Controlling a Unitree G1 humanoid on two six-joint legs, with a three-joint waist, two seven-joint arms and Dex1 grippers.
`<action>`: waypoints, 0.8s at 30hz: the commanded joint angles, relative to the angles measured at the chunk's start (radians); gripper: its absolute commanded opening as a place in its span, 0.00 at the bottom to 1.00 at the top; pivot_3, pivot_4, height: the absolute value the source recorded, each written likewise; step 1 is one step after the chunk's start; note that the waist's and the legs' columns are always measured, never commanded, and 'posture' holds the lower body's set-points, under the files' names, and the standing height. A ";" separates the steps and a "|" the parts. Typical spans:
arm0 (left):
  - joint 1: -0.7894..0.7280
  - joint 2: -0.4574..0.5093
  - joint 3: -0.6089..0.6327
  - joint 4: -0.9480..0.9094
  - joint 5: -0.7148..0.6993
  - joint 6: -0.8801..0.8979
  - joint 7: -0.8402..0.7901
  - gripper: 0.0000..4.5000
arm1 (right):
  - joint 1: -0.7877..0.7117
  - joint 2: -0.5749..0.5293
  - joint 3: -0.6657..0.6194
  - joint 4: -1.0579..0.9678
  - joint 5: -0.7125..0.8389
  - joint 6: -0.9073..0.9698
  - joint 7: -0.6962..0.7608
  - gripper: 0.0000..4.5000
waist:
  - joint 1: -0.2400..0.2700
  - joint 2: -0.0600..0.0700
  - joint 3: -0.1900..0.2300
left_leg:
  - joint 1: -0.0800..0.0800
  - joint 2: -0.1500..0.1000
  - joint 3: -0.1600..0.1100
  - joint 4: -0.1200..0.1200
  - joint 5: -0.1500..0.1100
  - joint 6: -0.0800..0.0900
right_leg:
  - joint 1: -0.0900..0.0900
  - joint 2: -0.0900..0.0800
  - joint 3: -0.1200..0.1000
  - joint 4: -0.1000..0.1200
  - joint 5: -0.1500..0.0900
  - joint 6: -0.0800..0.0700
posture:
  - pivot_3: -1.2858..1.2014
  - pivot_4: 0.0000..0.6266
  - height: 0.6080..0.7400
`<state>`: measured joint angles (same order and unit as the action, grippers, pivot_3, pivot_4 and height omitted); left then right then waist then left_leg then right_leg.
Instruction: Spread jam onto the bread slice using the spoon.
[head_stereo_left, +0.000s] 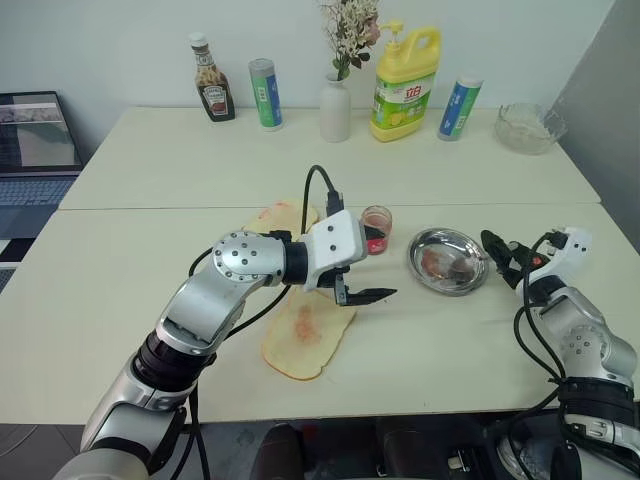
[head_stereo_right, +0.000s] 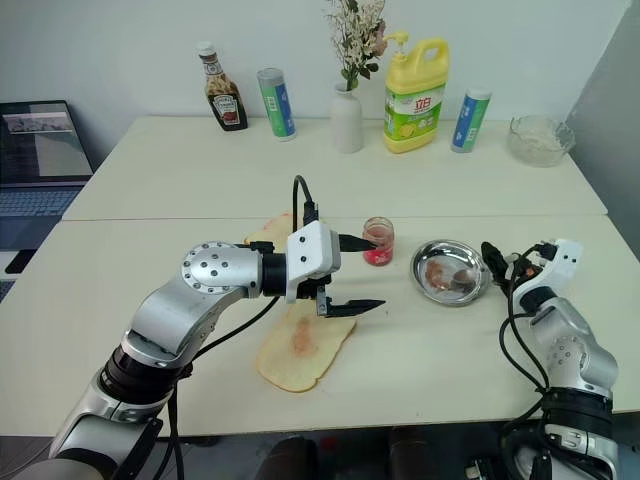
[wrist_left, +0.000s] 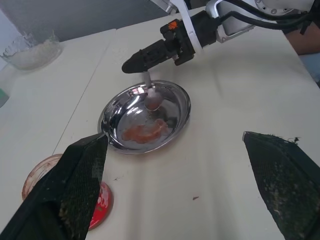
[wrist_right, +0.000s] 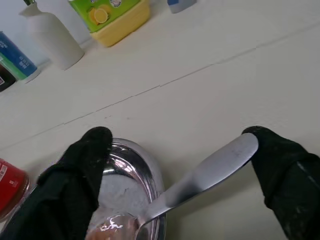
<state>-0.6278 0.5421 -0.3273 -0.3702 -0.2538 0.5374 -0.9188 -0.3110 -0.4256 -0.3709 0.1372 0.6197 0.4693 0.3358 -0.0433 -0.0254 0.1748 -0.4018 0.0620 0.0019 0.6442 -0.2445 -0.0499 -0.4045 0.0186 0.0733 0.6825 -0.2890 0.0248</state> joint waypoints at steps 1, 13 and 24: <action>-0.007 -0.008 0.017 -0.009 0.007 -0.019 0.011 1.00 | 0.005 -0.015 -0.002 -0.070 -0.036 -0.061 0.026 0.99 | 0.001 0.000 0.000 | 0.000 0.000 0.000 0.000 0.000 0.000 | 0.000 0.000 0.000 0.000 0.000 0.000 | 0.52 0.24 1.00; 0.000 -0.004 0.022 -0.008 0.005 -0.021 0.019 1.00 | 0.045 -0.057 0.064 -0.152 -0.162 -0.137 0.101 0.99 | 0.003 0.000 0.000 | 0.000 0.000 0.000 0.000 0.000 0.000 | 0.000 0.000 0.000 0.000 0.000 0.000 | 0.52 0.24 1.00; 0.002 -0.008 0.018 -0.014 0.006 -0.023 0.022 1.00 | 0.112 -0.091 0.132 -0.201 -0.276 -0.232 0.156 0.99 | 0.008 0.000 0.000 | 0.000 0.000 0.000 0.001 0.000 0.000 | 0.000 0.000 0.000 0.000 0.000 0.000 | 0.52 0.24 1.00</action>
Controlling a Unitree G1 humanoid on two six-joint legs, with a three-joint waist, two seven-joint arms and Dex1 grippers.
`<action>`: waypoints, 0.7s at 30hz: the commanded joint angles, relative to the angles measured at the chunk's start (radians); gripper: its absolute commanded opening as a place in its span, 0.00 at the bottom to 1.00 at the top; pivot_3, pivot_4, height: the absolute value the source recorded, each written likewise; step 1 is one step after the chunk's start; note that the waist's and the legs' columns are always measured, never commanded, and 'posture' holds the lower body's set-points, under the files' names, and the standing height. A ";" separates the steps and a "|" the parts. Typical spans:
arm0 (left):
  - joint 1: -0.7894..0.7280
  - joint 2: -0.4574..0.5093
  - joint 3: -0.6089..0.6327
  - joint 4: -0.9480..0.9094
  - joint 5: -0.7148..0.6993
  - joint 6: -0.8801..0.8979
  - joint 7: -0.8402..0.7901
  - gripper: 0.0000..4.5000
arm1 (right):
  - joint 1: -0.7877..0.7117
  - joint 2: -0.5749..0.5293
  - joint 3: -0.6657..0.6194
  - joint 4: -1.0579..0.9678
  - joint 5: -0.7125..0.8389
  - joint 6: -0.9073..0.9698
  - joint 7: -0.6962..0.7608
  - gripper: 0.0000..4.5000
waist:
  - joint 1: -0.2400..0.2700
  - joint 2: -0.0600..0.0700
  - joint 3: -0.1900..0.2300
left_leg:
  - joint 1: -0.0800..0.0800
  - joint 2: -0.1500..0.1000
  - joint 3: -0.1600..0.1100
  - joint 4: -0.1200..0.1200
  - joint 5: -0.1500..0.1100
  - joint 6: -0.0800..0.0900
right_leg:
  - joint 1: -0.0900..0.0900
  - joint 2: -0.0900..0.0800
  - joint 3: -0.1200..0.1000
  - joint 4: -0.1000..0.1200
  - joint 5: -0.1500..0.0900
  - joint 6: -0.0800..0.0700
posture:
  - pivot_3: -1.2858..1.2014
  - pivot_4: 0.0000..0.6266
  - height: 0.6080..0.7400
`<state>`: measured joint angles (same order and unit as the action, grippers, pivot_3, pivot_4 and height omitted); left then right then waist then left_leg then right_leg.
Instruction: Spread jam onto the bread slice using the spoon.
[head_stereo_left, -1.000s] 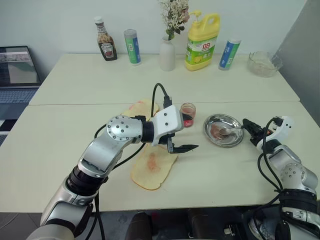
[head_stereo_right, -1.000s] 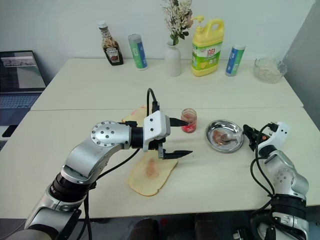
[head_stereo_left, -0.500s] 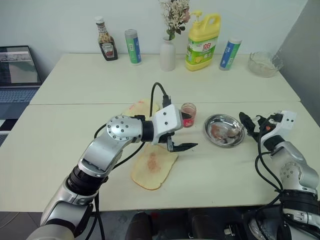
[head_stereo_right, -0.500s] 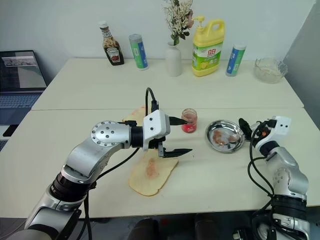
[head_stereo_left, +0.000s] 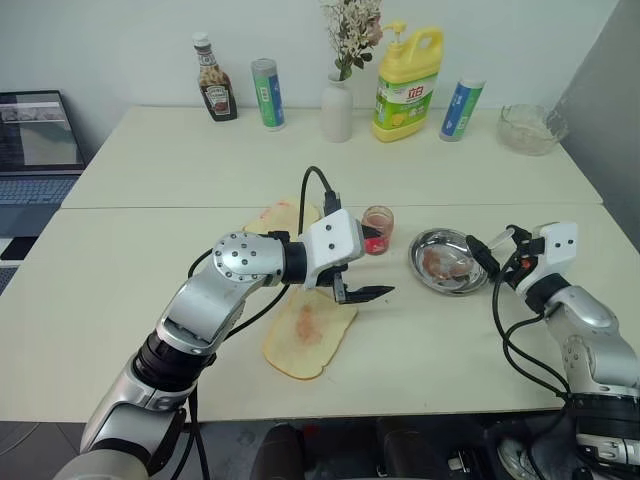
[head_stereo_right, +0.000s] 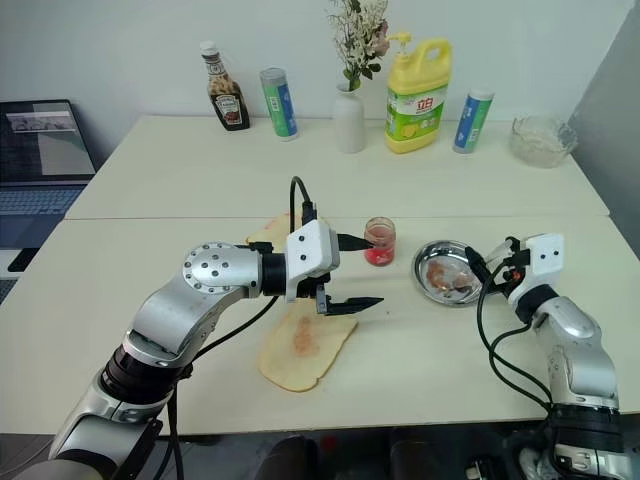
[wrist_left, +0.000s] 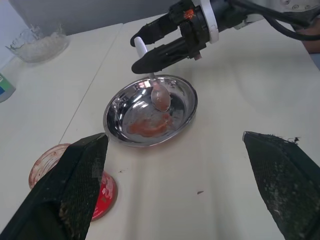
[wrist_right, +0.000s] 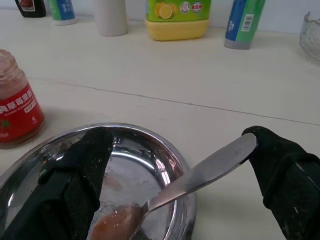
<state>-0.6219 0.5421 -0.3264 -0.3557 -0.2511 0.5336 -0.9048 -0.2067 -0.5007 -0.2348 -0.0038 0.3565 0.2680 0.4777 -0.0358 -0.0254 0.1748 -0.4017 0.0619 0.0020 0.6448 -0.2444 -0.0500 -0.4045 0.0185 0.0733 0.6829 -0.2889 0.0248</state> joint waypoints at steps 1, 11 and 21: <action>-0.004 -0.007 0.017 -0.029 0.004 -0.020 0.008 1.00 | 0.012 -0.018 -0.001 -0.064 -0.022 -0.038 0.016 0.99 | 0.001 0.000 0.000 | 0.000 0.000 0.000 0.000 0.000 0.000 | 0.000 0.000 0.000 0.000 0.000 0.000 | 0.52 0.24 1.00; -0.004 -0.004 0.013 -0.021 0.015 -0.036 0.004 1.00 | 0.014 -0.031 0.011 -0.017 -0.174 -0.229 -0.028 0.99 | 0.003 0.000 0.000 | 0.000 0.000 0.000 0.000 0.000 0.000 | 0.000 0.000 0.000 0.000 0.000 0.000 | 0.52 0.24 1.00; -0.001 -0.002 0.014 -0.021 0.017 -0.041 0.001 1.00 | -0.009 0.106 -0.127 -0.155 0.227 0.172 -0.105 0.99 | 0.005 0.000 0.000 | 0.001 -0.001 0.000 0.001 0.000 0.000 | 0.000 -0.001 0.000 0.003 0.000 0.000 | 0.52 0.24 1.00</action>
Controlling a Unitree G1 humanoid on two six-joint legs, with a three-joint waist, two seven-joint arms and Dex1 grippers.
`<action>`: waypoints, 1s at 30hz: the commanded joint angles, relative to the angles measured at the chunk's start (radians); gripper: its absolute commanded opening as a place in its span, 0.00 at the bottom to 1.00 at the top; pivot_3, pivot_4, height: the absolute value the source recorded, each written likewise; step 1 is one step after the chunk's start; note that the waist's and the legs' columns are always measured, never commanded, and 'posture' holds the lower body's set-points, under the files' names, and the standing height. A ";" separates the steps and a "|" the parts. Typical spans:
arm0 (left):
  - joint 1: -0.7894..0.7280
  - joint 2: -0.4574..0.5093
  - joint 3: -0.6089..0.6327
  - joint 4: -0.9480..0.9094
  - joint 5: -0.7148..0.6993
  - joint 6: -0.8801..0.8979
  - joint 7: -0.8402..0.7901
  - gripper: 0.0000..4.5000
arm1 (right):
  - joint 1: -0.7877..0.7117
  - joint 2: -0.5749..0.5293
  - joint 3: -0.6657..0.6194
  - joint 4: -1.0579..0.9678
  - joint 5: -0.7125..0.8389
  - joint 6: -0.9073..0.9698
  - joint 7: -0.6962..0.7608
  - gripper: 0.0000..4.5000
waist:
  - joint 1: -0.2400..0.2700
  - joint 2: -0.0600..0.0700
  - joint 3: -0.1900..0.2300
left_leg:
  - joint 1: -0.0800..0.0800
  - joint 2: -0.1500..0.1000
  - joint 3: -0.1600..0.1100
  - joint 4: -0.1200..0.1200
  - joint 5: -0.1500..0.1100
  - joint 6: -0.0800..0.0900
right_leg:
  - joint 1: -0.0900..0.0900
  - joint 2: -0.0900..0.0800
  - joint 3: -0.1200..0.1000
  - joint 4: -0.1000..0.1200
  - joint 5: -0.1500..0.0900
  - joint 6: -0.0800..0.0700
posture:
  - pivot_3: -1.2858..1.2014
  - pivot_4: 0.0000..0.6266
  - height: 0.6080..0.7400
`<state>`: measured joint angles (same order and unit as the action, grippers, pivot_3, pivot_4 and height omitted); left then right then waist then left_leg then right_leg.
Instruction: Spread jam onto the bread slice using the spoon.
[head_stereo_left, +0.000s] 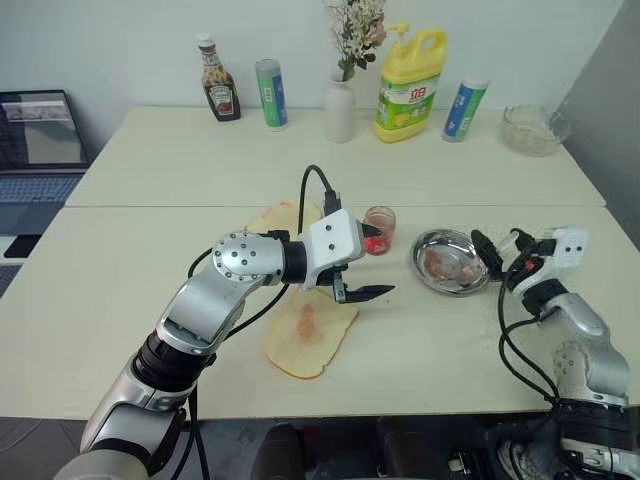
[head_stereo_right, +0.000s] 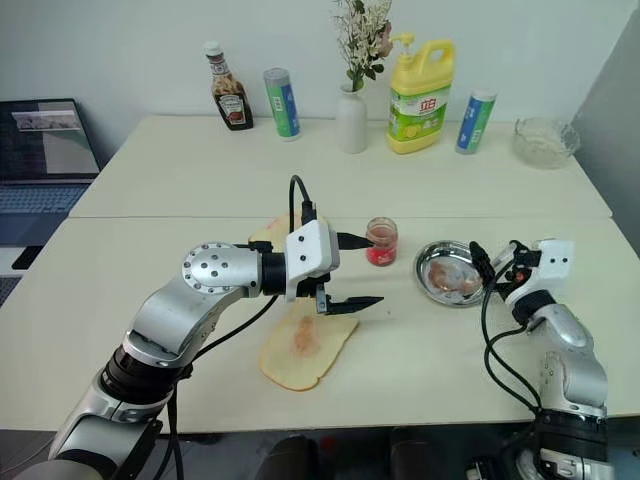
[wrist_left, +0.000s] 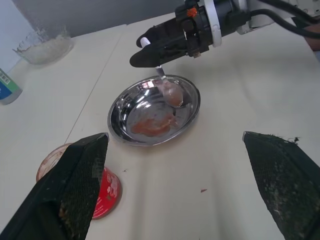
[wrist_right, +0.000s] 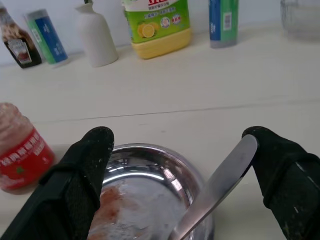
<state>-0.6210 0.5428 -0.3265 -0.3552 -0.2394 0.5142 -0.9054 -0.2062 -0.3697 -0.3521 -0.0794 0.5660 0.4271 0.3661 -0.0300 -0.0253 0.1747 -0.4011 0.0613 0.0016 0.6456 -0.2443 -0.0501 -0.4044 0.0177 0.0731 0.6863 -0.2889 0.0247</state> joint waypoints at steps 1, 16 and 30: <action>-0.002 -0.003 0.014 -0.021 0.006 -0.021 0.002 1.00 | 0.001 -0.047 0.017 -0.085 -0.038 -0.021 0.016 0.99 | -0.001 0.000 0.000 | 0.000 0.000 0.000 0.000 0.000 0.000 | 0.000 0.000 0.000 0.000 0.000 0.000 | 0.52 0.24 1.00; 0.001 -0.005 0.011 -0.016 0.009 -0.033 -0.001 1.00 | 0.050 -0.235 0.234 0.025 -0.551 -0.522 0.041 0.99 | -0.002 0.000 0.000 | 0.001 0.000 0.000 0.000 0.000 0.000 | 0.000 0.000 0.000 0.000 0.000 0.000 | 0.52 0.24 1.00; 0.091 0.080 0.189 -0.034 -0.046 -0.034 0.010 1.00 | 0.083 -0.177 0.058 -0.205 -0.120 -0.139 0.135 0.99 | -0.003 0.000 0.000 | 0.001 0.000 -0.001 0.001 0.000 0.000 | 0.000 0.000 -0.001 0.003 0.000 0.000 | 0.52 0.24 1.00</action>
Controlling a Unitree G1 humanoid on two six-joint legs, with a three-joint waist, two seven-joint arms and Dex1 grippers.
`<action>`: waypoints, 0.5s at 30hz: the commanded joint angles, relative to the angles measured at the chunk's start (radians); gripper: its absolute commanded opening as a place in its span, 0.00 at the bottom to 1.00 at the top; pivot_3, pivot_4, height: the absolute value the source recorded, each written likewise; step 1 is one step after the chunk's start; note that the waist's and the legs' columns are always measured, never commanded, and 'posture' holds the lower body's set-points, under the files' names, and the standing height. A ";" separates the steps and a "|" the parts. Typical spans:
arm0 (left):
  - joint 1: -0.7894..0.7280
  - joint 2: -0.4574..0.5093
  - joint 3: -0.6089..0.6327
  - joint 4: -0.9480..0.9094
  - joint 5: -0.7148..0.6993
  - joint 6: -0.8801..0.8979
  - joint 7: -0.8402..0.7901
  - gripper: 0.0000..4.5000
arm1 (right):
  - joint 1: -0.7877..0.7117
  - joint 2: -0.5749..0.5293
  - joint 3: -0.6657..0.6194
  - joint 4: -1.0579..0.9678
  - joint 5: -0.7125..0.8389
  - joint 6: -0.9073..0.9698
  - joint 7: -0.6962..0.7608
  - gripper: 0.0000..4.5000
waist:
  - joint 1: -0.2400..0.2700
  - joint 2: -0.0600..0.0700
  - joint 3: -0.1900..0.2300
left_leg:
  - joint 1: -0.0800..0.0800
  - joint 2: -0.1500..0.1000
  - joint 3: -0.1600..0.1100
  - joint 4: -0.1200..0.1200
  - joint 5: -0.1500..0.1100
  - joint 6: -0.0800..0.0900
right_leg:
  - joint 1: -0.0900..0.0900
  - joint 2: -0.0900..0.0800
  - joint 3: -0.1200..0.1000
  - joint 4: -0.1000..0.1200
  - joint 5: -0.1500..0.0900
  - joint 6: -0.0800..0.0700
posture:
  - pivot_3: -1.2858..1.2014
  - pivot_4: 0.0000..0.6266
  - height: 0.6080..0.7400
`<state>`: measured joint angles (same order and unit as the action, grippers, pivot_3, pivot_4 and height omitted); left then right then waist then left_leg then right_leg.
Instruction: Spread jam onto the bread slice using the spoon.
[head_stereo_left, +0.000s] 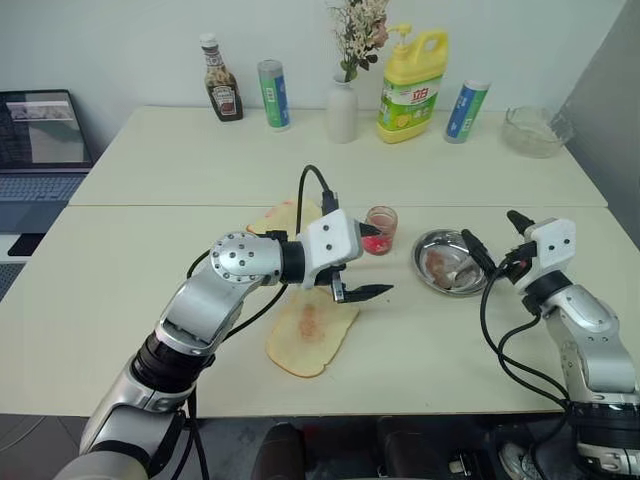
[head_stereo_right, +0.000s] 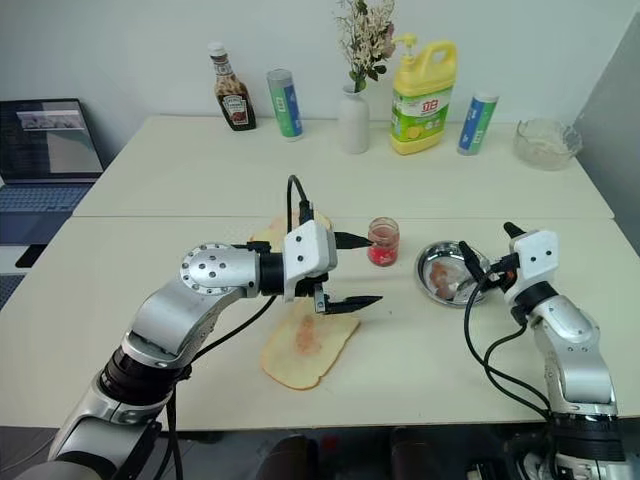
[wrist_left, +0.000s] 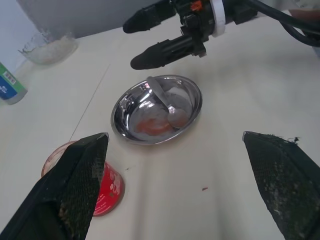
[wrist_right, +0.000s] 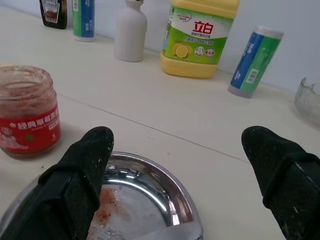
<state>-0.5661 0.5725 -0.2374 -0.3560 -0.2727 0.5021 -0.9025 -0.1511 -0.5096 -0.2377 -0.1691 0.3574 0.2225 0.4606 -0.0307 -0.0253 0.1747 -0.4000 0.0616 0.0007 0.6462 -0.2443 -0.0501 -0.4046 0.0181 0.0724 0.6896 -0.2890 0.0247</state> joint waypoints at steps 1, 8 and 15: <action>0.051 0.065 0.115 -0.034 -0.012 -0.030 0.005 1.00 | 0.038 -0.047 -0.062 -0.138 0.103 0.085 0.050 0.99 | -0.003 0.000 0.000 | 0.000 0.000 0.000 0.000 0.000 0.000 | 0.000 0.000 0.000 0.000 0.000 0.000 | 0.52 0.24 1.00; 0.261 0.217 0.269 -0.007 0.006 -0.068 -0.022 1.00 | 0.178 -0.223 -0.105 -0.339 0.262 0.280 0.213 0.99 | -0.001 0.000 0.000 | 0.000 0.000 0.000 0.000 0.000 0.000 | 0.000 0.000 0.000 0.000 0.000 0.000 | 0.52 0.24 1.00; 0.530 0.280 0.414 0.084 0.006 -0.250 -0.059 1.00 | 0.421 -0.368 -0.146 -0.473 0.253 0.256 0.412 0.99 | 0.004 -0.006 0.001 | 0.001 0.001 -0.001 -0.001 0.000 0.000 | 0.000 0.000 -0.002 -0.001 -0.003 0.003 | 0.52 0.24 1.00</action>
<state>-0.0364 0.8482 0.1258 -0.2572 -0.2546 0.3055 -0.9595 0.2514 -0.8714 -0.3440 -0.6031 0.6139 0.5122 0.8465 -0.0267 -0.0310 0.1755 -0.3997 0.0628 -0.0003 0.6460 -0.2444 -0.0499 -0.4040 0.0176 0.0705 0.6881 -0.2924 0.0277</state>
